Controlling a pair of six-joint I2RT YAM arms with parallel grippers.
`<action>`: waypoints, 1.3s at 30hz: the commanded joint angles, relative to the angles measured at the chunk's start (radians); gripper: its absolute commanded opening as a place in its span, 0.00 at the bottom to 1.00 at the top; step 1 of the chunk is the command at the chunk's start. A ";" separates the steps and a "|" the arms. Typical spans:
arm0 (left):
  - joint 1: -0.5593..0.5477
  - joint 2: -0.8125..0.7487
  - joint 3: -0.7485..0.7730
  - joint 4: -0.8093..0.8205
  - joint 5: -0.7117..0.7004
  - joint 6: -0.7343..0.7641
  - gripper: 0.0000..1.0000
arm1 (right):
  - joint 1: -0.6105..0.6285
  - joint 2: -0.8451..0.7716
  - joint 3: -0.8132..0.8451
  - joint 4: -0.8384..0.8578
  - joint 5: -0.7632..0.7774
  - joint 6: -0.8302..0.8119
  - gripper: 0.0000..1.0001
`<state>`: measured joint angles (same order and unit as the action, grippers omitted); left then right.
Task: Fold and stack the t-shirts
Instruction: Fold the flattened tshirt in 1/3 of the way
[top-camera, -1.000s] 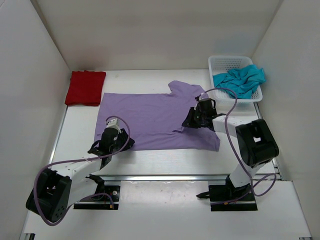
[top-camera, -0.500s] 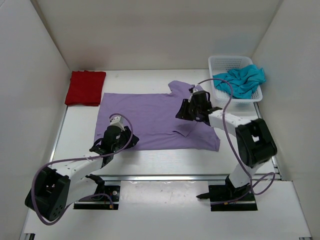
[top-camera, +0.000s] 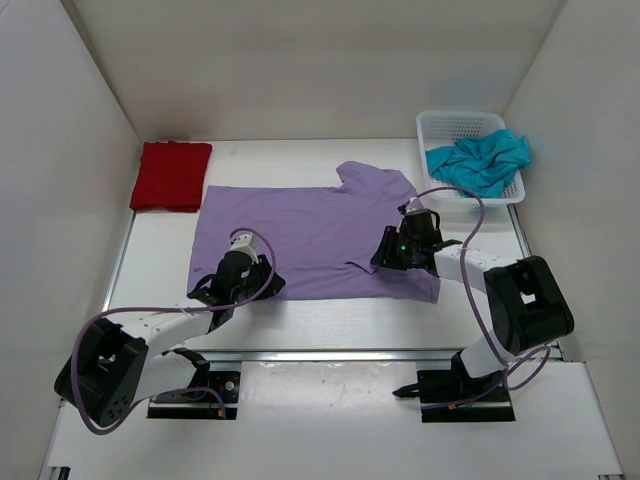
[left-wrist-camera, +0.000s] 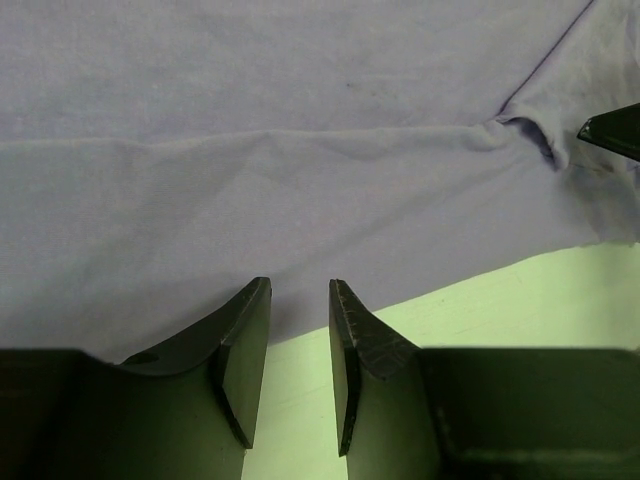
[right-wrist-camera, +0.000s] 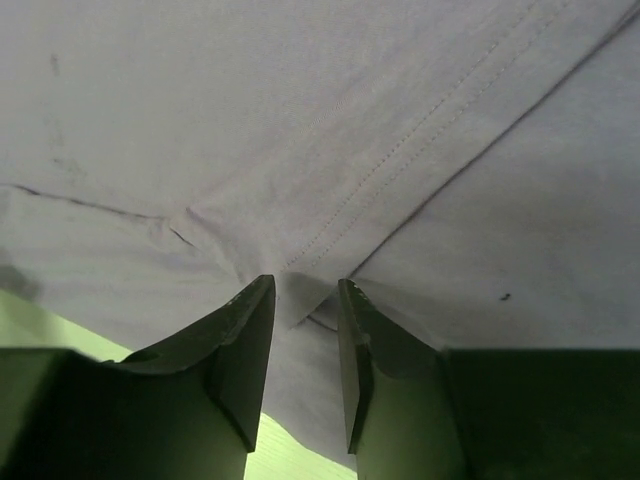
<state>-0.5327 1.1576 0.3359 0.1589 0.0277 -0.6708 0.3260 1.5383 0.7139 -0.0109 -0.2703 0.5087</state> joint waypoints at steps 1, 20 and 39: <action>-0.004 -0.009 0.026 0.028 -0.017 -0.006 0.41 | -0.001 0.029 0.016 0.049 -0.017 0.005 0.29; 0.017 -0.012 0.008 0.045 -0.003 0.002 0.41 | 0.056 0.054 0.068 0.003 0.042 0.021 0.06; 0.016 0.007 0.023 0.034 0.012 0.010 0.41 | 0.061 0.307 0.412 -0.016 0.008 0.019 0.06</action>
<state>-0.5190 1.1767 0.3359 0.1879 0.0284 -0.6697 0.3798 1.8259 1.0573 -0.0334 -0.2584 0.5270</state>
